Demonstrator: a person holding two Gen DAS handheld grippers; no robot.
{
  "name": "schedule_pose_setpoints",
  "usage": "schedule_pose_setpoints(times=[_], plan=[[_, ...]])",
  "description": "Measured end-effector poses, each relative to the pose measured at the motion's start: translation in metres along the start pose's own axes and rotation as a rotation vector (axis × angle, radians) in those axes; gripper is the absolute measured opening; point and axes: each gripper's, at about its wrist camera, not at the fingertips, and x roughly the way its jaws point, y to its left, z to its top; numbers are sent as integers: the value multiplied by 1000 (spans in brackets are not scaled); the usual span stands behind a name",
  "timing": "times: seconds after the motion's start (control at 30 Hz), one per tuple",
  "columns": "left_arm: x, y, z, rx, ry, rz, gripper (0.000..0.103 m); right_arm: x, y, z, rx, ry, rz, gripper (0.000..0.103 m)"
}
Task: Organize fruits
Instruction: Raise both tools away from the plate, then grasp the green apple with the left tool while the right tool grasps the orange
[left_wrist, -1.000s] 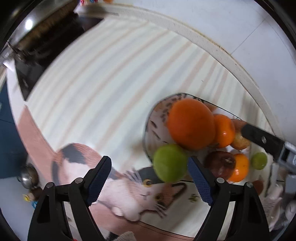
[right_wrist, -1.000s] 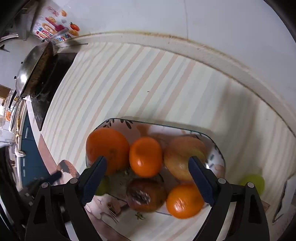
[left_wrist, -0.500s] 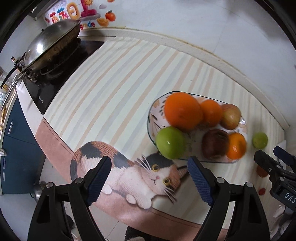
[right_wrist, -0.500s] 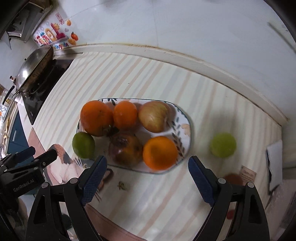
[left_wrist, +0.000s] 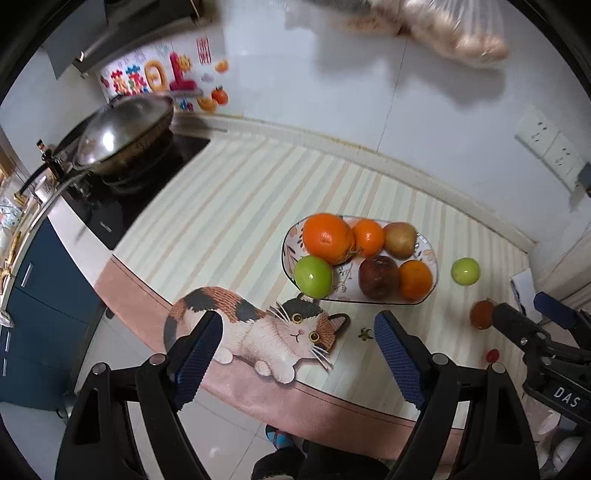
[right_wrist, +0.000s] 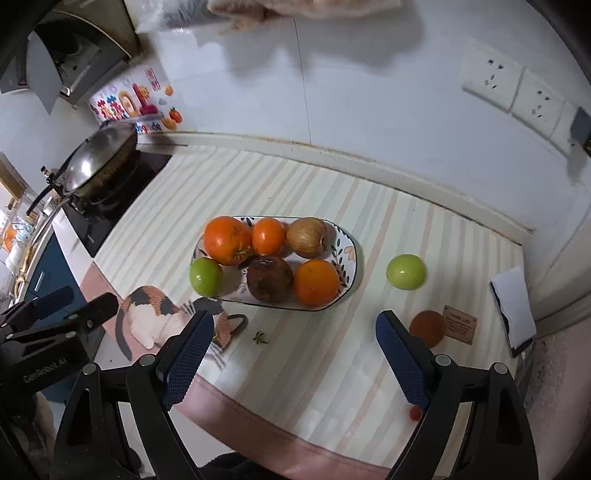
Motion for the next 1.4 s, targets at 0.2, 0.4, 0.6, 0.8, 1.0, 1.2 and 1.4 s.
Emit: schedule_pose_setpoints(times=[0.2, 0.4, 0.6, 0.8, 1.0, 1.2, 1.4], plan=[[-33, -4, -15, 23, -40, -16, 84, -43, 8, -17, 11, -48, 14, 92], [-57, -5, -27, 31, -82, -23, 84, -77, 11, -27, 19, -101, 9, 92], [-69, -5, -32, 34, -105, -25, 84, -90, 12, -34, 21, -115, 12, 92], [-70, -9, -31, 29, -105, -29, 84, -87, 5, -35, 52, -100, 46, 92], [-56, -28, -22, 62, -83, -21, 84, -64, -37, -32, 176, -50, 101, 92], [-10, -78, -2, 143, -18, 5, 84, -7, -116, -34, 319, 44, 30, 92], [50, -147, 33, 287, 37, 36, 84, 73, -189, -40, 428, 148, 2, 92]])
